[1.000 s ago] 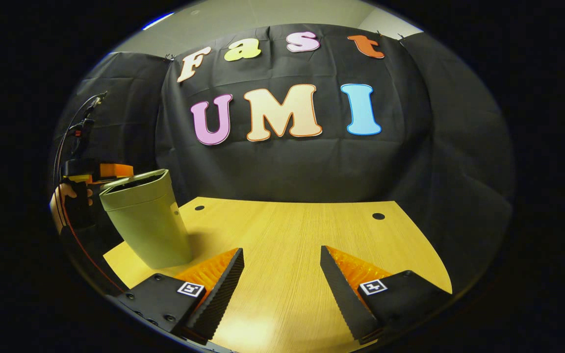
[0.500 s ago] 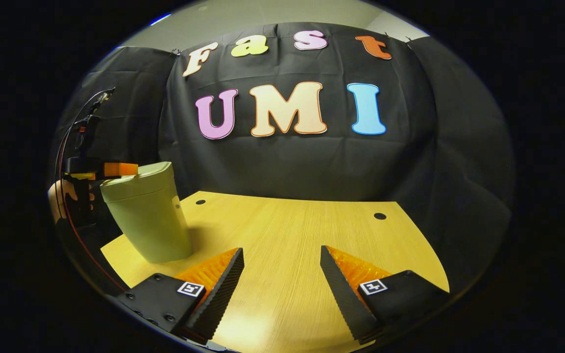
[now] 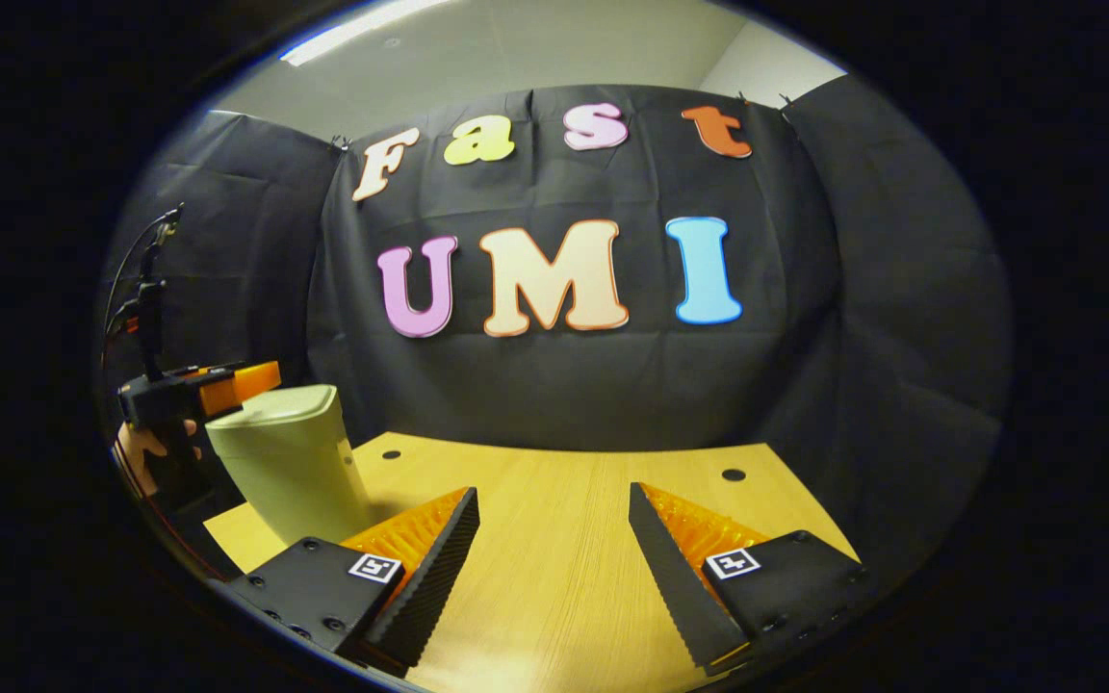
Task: Press the lid of the desktop garbage bin to open it, pick up the crumpled paper on the desktop and throw it into the bin, then pick up the pop can on the desktop and drop it into the bin, and finally close the garbage bin lid.
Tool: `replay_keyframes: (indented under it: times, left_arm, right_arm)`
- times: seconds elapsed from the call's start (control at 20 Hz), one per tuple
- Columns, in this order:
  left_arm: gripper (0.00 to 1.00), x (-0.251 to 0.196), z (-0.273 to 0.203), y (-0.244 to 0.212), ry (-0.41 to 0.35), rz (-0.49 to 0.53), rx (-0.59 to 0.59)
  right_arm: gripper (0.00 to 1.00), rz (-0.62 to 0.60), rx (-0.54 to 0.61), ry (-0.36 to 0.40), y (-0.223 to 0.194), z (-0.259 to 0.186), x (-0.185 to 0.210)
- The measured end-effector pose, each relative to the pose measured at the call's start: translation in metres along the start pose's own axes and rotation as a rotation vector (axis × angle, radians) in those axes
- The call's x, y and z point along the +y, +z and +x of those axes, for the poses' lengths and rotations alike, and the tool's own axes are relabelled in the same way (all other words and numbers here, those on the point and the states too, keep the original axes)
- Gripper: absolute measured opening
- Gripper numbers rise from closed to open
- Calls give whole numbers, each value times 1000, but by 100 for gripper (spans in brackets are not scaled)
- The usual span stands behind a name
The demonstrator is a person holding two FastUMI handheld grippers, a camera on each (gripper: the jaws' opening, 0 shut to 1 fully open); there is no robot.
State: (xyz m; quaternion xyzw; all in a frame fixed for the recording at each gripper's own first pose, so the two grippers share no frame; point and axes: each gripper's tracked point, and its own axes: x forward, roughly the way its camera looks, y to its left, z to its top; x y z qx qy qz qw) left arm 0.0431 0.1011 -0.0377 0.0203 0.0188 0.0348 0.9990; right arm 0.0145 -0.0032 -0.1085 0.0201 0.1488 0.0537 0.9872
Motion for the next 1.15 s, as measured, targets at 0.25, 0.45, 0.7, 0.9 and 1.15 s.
replay_keyframes:
  times: [0.25,0.45,0.7,0.9,1.15]
  left_arm:
    - [93,-81,-21,23,-187,-81,-63]
    - [94,-121,-26,37,-286,-78,-90]
    - [99,-122,-22,39,-292,-86,-83]
    - [95,-113,-21,38,-275,-74,-67]
    - [95,-113,-20,43,-277,-32,-72]
  right_arm:
    - [98,22,-147,-28,54,-18,-6]
    - [100,7,-236,-31,79,-32,-5]
    - [98,1,-258,-66,85,-41,-17]
    - [98,8,-268,-76,89,-44,-22]
    - [98,8,-272,-93,90,-45,-26]
